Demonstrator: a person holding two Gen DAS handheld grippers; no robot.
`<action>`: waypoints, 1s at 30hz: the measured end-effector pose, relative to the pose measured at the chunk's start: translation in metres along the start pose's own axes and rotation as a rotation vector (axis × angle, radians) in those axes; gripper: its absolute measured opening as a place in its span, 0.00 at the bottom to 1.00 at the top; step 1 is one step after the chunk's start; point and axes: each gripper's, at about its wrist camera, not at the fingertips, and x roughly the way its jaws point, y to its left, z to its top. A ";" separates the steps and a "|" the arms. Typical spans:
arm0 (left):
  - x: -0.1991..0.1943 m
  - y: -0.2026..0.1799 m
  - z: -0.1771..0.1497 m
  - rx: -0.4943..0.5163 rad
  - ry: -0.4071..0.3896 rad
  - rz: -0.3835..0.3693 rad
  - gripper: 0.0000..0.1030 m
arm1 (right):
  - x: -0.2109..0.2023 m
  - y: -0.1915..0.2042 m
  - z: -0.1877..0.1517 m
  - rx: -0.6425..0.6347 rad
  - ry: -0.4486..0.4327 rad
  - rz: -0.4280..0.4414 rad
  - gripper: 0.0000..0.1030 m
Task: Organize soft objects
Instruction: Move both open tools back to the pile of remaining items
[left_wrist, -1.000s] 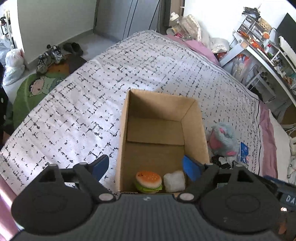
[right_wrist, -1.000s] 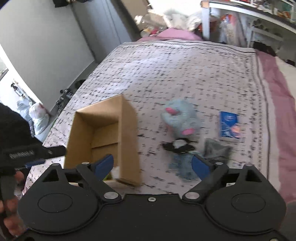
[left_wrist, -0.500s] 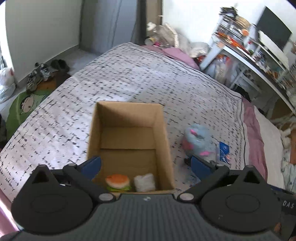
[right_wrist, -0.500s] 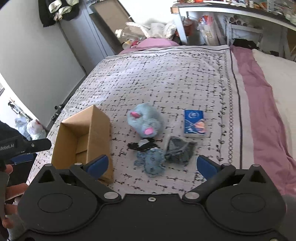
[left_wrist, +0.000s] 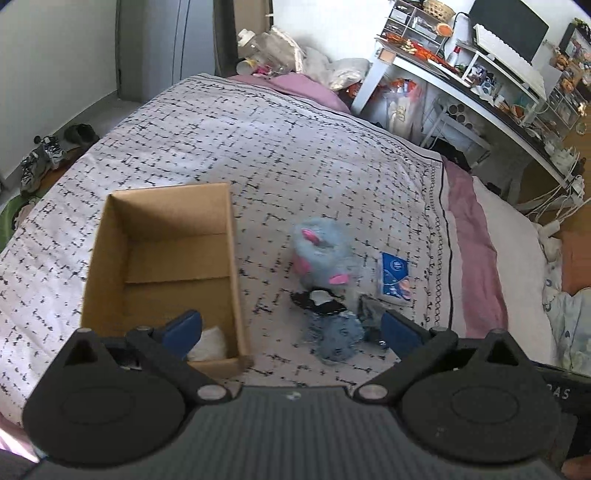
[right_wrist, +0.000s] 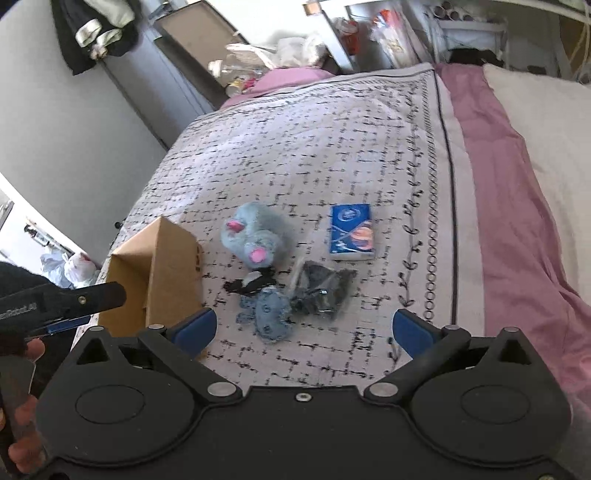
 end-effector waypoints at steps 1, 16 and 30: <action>0.001 -0.003 0.000 -0.002 0.001 0.003 0.99 | 0.001 -0.004 0.001 0.008 0.002 0.001 1.00; 0.053 -0.046 -0.010 0.006 0.079 0.033 0.99 | 0.032 -0.060 0.014 0.144 0.057 0.084 1.00; 0.113 -0.054 -0.025 0.017 0.174 0.078 0.96 | 0.086 -0.088 0.023 0.234 0.161 0.165 0.97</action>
